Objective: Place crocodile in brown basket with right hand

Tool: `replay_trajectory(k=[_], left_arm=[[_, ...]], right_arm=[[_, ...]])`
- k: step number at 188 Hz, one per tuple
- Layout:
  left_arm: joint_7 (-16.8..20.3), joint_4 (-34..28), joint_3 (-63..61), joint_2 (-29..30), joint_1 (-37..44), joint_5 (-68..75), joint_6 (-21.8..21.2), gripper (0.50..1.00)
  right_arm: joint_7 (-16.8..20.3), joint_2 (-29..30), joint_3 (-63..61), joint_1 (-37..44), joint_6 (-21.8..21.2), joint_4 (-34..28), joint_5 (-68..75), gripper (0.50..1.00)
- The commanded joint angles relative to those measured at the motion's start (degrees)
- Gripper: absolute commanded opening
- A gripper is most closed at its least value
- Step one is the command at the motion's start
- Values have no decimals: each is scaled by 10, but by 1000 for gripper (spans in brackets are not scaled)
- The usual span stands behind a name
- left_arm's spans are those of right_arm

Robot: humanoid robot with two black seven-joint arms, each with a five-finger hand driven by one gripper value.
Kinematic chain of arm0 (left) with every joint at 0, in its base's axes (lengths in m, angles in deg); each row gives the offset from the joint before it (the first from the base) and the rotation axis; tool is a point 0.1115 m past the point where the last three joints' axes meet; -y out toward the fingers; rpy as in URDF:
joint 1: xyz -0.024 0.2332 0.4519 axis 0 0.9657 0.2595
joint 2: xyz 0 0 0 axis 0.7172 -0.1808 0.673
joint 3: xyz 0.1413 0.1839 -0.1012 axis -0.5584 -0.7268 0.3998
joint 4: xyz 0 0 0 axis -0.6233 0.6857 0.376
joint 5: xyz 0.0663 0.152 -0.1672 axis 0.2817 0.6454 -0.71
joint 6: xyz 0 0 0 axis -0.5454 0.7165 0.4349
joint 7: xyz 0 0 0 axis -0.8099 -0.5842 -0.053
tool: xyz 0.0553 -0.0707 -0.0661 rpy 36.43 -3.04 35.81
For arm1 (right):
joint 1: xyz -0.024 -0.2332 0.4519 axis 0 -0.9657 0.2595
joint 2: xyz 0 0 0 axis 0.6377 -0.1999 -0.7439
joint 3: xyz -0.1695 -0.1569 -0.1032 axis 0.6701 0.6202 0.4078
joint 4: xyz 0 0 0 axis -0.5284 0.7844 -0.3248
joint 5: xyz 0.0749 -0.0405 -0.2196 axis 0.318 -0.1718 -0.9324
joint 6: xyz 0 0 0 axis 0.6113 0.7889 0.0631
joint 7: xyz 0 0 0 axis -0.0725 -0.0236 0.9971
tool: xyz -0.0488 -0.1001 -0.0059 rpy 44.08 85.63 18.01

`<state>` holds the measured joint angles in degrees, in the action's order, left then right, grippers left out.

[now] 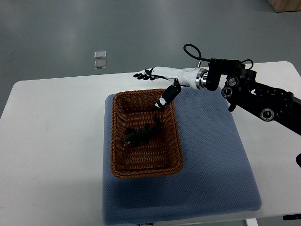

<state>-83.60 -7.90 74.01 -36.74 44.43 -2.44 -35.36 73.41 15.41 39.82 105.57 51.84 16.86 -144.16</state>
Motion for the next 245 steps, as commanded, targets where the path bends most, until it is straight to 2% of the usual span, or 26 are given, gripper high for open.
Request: replay_trajectory(k=[1,53,90,161,245], left_arm=[[0,1,0,0,0,0,0,1000],[0,0,0,0,0,0,0,1000],[0,5,-1,0,0,1,0,1000],[0,5,-1,0,0,0,0,1000],[0,4,-1,0,0,0,0,1000]], right_arm=[[-3,2,-59,-23,7,12,106,926],[-6,8,-231,-122,13,58,452,926],[-6,21,-251,-141,12,100,613,926],[-6,28,-251,-170,10,182,656,926],[-6,27,-252,-196,-5,190,658,926]])
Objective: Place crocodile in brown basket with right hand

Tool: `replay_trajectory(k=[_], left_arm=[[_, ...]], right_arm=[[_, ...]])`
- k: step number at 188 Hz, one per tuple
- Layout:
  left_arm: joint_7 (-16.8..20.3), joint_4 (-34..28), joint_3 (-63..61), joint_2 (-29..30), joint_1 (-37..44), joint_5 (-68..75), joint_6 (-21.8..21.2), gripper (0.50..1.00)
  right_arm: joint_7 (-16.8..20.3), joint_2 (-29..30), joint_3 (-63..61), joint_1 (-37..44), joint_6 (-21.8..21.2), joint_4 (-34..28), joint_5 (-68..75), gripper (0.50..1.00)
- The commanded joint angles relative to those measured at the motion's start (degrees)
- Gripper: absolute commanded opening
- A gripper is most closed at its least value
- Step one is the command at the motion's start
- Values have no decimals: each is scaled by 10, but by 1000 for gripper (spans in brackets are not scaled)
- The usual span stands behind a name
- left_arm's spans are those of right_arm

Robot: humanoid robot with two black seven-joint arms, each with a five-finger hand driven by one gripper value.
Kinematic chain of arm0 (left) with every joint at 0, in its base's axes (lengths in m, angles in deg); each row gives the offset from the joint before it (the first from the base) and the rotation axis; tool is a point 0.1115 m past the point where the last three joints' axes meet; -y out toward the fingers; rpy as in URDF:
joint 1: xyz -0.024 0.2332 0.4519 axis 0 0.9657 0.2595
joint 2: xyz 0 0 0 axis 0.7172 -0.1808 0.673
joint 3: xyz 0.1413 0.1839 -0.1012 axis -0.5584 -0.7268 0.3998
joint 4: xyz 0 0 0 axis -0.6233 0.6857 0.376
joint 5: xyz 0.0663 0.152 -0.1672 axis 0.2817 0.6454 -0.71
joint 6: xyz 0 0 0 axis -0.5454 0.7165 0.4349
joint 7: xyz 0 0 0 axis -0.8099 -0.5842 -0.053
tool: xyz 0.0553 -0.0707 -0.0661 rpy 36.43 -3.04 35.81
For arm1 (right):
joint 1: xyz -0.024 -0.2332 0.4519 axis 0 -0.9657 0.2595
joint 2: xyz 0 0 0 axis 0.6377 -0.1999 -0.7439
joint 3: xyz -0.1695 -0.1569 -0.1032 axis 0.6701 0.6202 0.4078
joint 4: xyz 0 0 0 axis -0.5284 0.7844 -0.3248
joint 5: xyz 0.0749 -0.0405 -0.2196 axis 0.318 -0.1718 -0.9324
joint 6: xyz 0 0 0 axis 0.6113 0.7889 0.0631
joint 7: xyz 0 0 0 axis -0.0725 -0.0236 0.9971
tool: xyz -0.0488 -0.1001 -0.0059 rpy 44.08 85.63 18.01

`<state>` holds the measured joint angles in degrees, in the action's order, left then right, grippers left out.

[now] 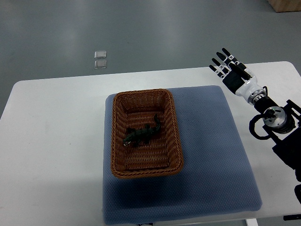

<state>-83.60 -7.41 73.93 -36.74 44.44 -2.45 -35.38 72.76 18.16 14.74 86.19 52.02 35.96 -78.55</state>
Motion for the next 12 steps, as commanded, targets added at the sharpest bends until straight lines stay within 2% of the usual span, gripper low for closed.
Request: replay_trajectory(k=[1,12], left_arm=[[0,-1,0,0,0,0,0,1000],[0,-1,0,0,0,0,0,1000]], right_arm=[[0,0,-1,-2,-8,0,3,926],[0,0,-2,-2,-9,-1,6,926]])
